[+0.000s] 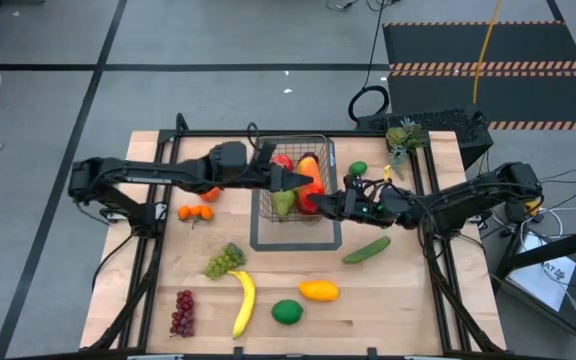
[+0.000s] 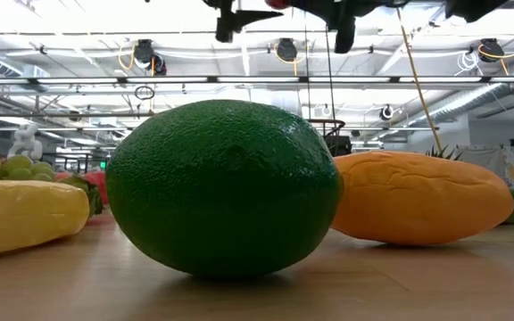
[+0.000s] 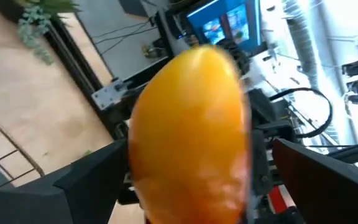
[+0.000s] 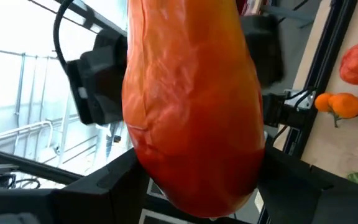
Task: Build produce basket
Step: Put the orange mango into the gold wire basket
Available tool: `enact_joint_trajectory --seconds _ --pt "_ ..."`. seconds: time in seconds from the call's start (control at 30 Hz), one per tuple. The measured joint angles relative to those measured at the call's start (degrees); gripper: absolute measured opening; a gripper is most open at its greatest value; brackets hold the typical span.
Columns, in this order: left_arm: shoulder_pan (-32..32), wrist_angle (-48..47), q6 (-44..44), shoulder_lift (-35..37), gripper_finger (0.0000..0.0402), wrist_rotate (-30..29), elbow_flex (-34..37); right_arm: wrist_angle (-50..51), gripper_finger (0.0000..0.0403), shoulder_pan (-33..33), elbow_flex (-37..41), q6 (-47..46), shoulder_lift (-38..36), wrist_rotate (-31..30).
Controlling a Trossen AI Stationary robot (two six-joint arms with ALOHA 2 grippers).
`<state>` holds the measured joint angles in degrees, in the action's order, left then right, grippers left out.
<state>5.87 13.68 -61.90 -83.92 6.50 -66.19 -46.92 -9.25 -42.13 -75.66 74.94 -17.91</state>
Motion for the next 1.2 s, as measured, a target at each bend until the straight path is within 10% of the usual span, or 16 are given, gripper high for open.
enact_joint_trajectory --seconds 0.4,0.9,1.2 --pt "-0.4 3.5 -0.3 -1.1 0.0387 -3.0 0.0 -0.1 0.0252 3.5 0.0 0.0 0.0 8.0" --pt "-0.4 3.1 1.4 -1.3 0.0249 -1.6 0.0 0.0 0.0253 4.2 0.0 1.2 0.0 10.5" --pt "-0.2 5.7 1.8 -1.3 0.0293 2.4 0.0 -1.1 0.0378 4.1 0.0 4.9 -0.2 9.6"
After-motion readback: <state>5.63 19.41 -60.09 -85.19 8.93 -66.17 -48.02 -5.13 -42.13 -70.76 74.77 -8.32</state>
